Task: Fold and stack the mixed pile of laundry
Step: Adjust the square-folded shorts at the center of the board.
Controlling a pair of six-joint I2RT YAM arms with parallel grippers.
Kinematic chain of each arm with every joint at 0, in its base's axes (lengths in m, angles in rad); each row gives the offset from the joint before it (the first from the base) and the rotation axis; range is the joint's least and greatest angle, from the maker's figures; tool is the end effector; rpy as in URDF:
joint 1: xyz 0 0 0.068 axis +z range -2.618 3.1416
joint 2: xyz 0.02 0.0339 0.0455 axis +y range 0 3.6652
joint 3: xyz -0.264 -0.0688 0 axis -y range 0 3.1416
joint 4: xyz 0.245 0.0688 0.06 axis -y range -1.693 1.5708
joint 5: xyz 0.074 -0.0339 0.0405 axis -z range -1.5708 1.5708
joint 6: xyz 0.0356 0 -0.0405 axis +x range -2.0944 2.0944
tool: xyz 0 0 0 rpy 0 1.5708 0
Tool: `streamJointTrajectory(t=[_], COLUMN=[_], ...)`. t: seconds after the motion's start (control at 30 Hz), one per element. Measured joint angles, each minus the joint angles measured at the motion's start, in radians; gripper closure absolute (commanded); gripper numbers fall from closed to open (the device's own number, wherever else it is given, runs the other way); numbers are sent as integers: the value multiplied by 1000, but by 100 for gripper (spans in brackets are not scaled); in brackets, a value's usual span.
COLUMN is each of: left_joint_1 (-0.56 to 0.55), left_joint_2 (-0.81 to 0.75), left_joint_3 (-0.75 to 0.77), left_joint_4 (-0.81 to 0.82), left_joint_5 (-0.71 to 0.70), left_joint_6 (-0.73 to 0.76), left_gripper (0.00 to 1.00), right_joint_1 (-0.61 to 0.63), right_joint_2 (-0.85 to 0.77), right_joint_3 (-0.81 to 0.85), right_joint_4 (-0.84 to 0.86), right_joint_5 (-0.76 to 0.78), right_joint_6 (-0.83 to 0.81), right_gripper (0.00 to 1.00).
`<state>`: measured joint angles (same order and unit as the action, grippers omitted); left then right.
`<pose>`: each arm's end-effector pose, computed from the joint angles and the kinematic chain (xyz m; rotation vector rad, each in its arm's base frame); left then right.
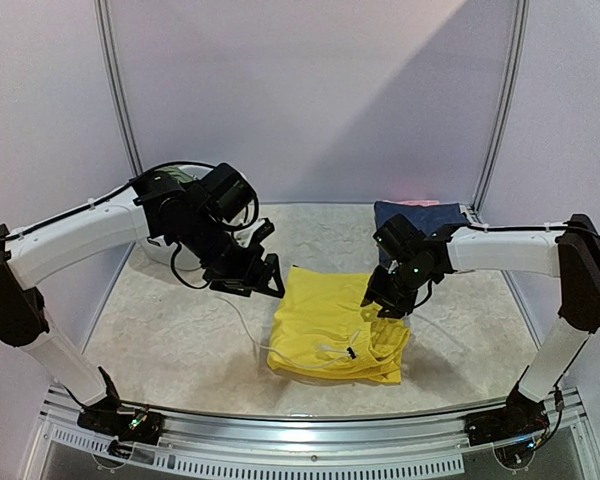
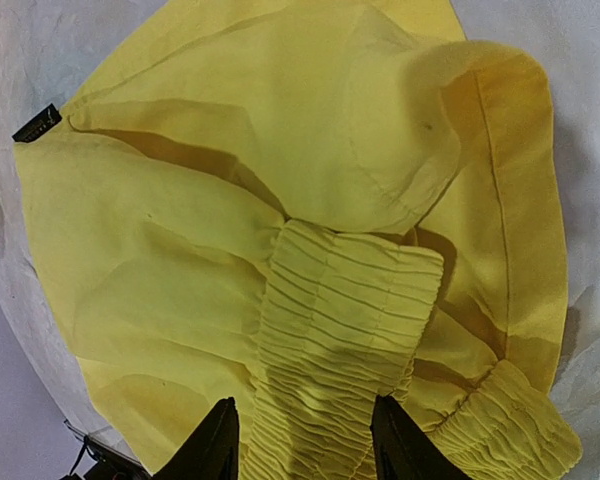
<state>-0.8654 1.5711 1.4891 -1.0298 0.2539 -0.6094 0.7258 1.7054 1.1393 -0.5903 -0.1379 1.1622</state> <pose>0.1989 -0.2473 0.3200 0.4531 2.8475 -0.7250 0.2499 0.2283 0.1943 0.5958 2.8844 0.6207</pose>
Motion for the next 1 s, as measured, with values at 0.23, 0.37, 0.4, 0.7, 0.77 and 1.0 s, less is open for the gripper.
streamJointTrajectory(t=[0.23, 0.37, 0.4, 0.7, 0.77, 1.0], left_joint_1=[7, 9, 9, 9, 9, 9], left_joint_2=[-9, -9, -9, -10, -10, -34], left_joint_3=[-33, -45, -45, -45, -45, -46], left_joint_4=[0, 0, 0, 0, 0, -2], left_joint_5=[0, 4, 5, 8, 8, 7], left_joint_6=[4, 4, 4, 4, 4, 4], left_gripper=[19, 19, 19, 20, 20, 22], right_joint_1=[-3, -19, -21, -24, -24, -24], right_joint_2=[-24, -51, -55, -52, -43, 6], right_joint_3=[-43, -78, -84, -82, -72, -58], right_joint_4=[-2, -6, -4, 43, 51, 79], right_joint_5=[-2, -2, -2, -5, -8, -24], right_joint_6=[-6, -19, -21, -24, -27, -41], right_gripper=[51, 53, 53, 60, 62, 88])
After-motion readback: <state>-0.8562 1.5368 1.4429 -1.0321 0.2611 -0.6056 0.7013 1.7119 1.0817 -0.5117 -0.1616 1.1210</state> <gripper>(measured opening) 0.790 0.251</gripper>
